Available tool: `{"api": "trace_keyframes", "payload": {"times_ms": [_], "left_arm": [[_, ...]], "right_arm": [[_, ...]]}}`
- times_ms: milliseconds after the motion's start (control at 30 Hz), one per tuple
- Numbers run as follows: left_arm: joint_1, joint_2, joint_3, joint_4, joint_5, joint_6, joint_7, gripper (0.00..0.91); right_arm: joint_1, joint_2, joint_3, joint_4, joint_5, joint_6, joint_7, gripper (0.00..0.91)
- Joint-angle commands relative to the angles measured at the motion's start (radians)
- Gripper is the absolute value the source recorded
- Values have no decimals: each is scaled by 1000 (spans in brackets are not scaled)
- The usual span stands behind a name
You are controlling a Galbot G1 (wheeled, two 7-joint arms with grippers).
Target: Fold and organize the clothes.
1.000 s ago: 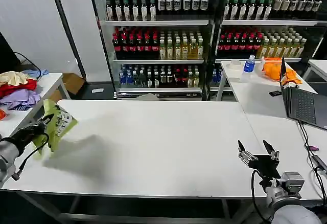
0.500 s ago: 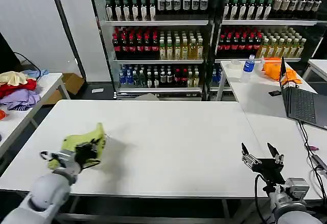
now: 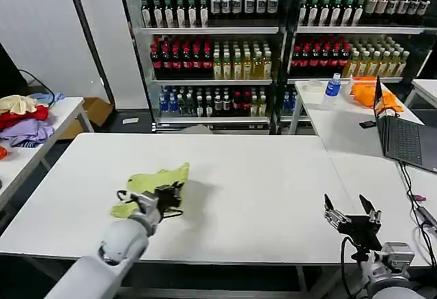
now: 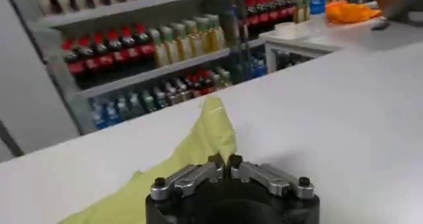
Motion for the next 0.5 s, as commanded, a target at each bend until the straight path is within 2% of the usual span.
{"api": "trace_keyframes", "payload": {"times_ms": [33, 67, 100, 133, 300, 500], "left_arm": [[-177, -235, 233, 123, -10, 2, -123, 101], [-183, -252, 237, 132, -12, 2, -132, 262], [-185, -268, 236, 144, -15, -11, -138, 504], [-188, -282, 236, 153, -15, -36, -143, 907], [-151, -295, 207, 124, -52, -119, -245, 907], [-16, -220, 73, -45, -220, -163, -246, 907]], "right_arm": [[-7, 4, -2, -1, -5, -1, -1, 907], [-4, 4, -3, -2, -4, -1, -1, 907], [2, 3, -5, -5, -3, -2, -1, 907], [9, 2, -8, -8, -3, -4, -1, 907], [59, 1, -48, -29, -6, -11, 0, 907], [152, -2, -126, -86, -18, -11, 0, 907]]}}
